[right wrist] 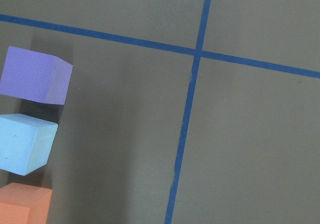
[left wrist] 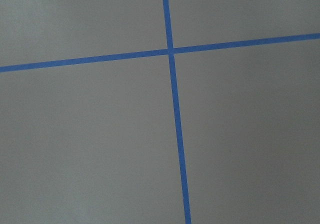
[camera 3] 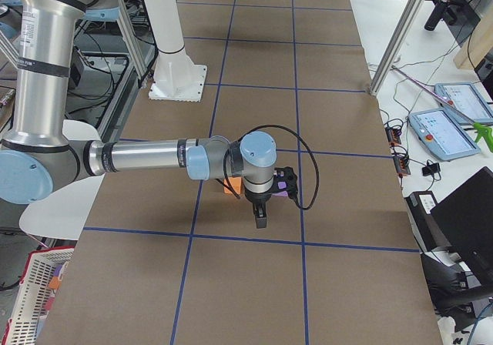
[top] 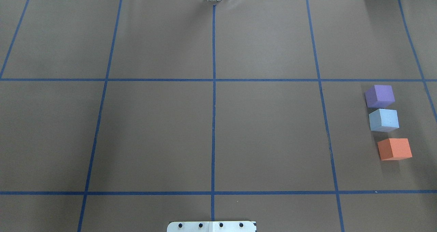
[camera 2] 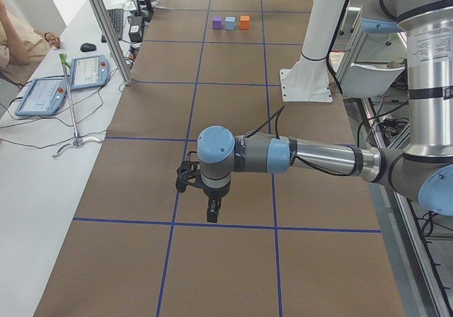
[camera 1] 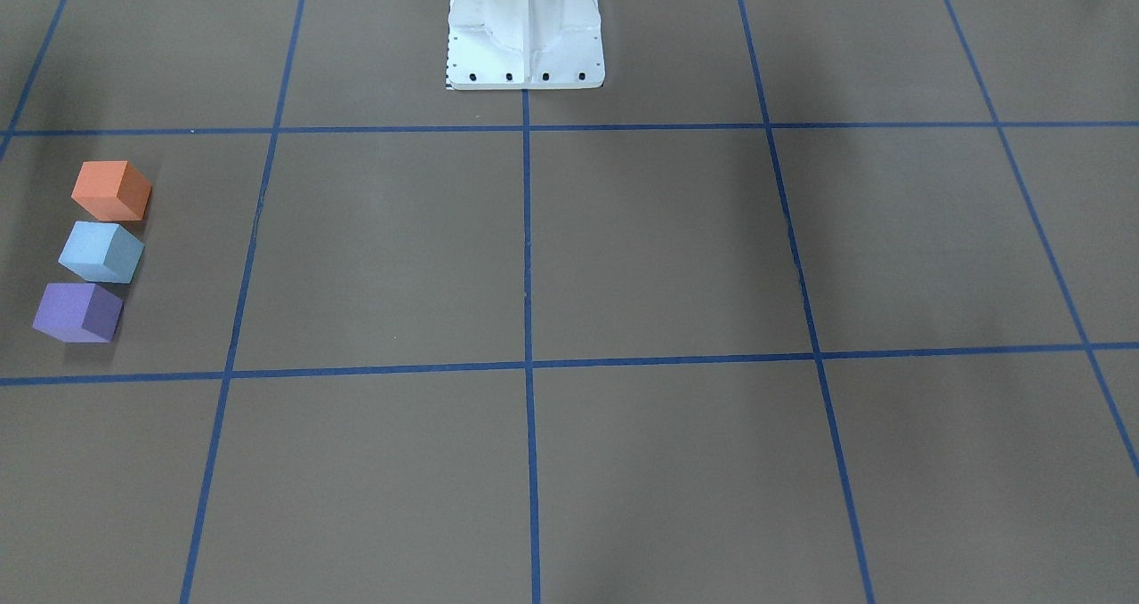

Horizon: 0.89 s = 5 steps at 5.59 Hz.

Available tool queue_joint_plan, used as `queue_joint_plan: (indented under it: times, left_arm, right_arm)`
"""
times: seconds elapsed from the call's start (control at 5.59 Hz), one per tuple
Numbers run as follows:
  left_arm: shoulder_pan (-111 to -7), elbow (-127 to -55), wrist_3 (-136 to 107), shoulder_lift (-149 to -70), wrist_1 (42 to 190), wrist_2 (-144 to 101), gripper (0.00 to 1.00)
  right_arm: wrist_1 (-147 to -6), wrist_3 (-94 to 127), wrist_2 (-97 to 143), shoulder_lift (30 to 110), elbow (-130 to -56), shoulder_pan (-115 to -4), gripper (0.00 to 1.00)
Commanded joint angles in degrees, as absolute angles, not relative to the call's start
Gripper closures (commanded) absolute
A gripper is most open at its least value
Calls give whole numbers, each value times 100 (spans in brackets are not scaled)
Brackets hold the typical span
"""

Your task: Place blue block between orange and purple blocks

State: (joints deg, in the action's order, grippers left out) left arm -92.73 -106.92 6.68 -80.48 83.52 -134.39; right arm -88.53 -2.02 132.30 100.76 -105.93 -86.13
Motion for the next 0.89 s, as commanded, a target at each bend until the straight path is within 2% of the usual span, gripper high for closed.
queue_joint_plan:
  times: [0.0, 0.72]
  left_arm:
    - [-9272, -10705, 668, -7998, 8350, -13438, 0]
    - [-9272, -10775, 659, -7998, 8358, -13438, 0]
  right_arm:
    - [-8859, -202, 13332, 10046, -10582, -8613, 0]
    - [-8851, -202, 13526, 10063, -10573, -8613, 0]
